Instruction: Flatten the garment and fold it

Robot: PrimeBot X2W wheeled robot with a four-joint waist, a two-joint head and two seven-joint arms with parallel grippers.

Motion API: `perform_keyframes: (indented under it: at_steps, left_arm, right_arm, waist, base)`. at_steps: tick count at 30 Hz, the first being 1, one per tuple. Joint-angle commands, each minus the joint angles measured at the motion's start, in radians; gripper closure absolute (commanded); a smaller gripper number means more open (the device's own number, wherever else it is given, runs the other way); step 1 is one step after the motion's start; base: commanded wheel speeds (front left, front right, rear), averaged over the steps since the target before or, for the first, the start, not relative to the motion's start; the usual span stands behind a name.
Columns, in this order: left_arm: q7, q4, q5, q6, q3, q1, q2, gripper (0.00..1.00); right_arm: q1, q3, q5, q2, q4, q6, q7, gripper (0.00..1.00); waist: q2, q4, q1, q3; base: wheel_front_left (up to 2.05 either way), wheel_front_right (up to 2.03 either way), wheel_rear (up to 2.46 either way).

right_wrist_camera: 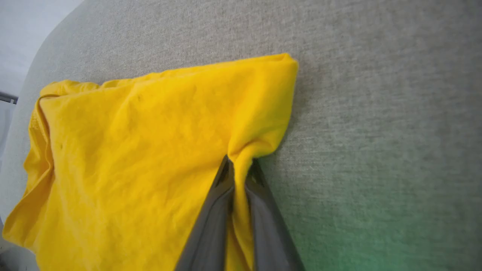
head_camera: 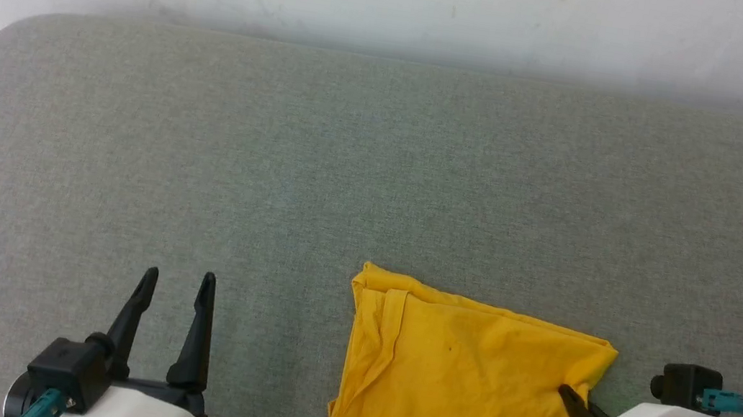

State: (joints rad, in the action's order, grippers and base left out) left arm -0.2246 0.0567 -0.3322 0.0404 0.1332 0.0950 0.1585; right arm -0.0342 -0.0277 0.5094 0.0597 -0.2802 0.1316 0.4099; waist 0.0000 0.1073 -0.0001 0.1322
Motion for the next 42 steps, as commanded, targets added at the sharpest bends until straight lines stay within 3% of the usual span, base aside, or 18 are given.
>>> perform_keyframes:
  at_steps: [1,10,17,21,31,42]
  left_arm:
    - [-0.001,0.006,0.004,0.007,0.0,0.009,0.001,0.0]
    - [-0.006,0.018,0.004,0.016,-0.005,-0.002,0.006,0.0]
    - [0.0,0.033,0.009,0.019,-0.008,-0.025,0.023,0.0]
    - [0.004,0.048,0.019,0.02,-0.001,-0.056,0.03,0.0]
    - [0.027,0.091,0.069,0.018,0.017,-0.182,0.065,0.0]
    - [0.048,0.113,0.107,0.018,0.054,-0.273,0.073,0.0]
  right_arm:
    - [-0.004,0.011,-0.011,-0.009,-0.02,-0.001,0.001,1.0]
    - [-0.11,-0.035,-0.108,-0.009,0.042,-0.001,0.019,1.0]
    - [-0.251,-0.07,-0.218,0.009,0.084,-0.001,0.105,1.0]
    - [-0.33,-0.082,-0.242,0.085,0.105,-0.001,0.162,1.0]
    - [-0.484,-0.112,-0.293,0.346,0.14,-0.001,0.243,1.0]
    - [-0.611,-0.151,-0.363,0.548,0.059,-0.001,0.197,1.0]
  waist:
    - [0.0,-0.004,0.0001,-0.003]
    - [0.0,-0.061,0.0001,-0.005]
    - [0.0,-0.125,0.0001,0.03]
    - [0.0,-0.149,0.0001,0.073]
    - [0.0,-0.183,0.0001,0.239]
    - [0.0,-0.194,0.0001,0.407]
  base:
    - [0.0,0.0,0.0]
    - [0.0,0.0,0.0]
    - [0.0,0.0,0.0]
    - [0.0,0.0,0.0]
    - [0.0,0.0,0.0]
    - [0.0,0.0,0.0]
